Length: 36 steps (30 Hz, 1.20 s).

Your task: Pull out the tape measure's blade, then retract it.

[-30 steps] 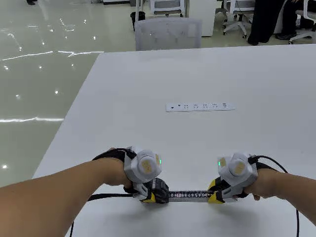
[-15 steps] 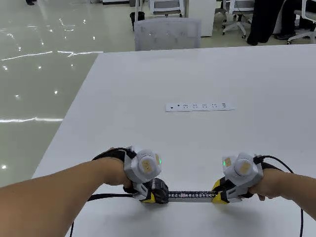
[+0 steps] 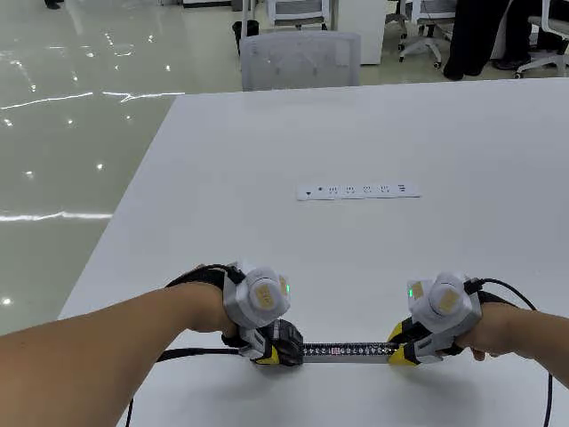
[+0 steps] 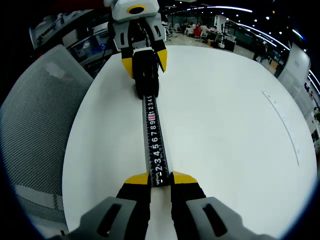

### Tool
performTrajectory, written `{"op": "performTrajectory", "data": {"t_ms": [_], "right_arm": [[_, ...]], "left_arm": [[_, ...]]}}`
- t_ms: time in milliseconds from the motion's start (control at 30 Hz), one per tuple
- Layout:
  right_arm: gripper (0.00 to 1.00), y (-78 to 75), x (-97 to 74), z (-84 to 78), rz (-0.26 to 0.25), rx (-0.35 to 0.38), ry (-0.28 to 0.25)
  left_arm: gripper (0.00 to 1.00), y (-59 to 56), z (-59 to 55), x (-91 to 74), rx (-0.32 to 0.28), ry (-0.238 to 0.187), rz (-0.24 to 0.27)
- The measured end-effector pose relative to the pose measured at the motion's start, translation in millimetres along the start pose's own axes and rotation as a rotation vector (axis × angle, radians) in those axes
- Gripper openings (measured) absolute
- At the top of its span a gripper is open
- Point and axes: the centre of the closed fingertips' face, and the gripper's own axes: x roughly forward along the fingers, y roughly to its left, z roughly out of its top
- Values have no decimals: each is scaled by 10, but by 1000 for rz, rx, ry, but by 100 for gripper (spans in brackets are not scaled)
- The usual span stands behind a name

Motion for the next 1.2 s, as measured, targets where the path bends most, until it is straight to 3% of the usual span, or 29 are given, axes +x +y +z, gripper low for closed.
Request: {"op": "performTrajectory", "data": {"t_ms": [1200], "right_arm": [[12,-2,-133,-181,-17,43,-2]], "left_arm": [[33,-8,-6,0,-16,1,2]]}}
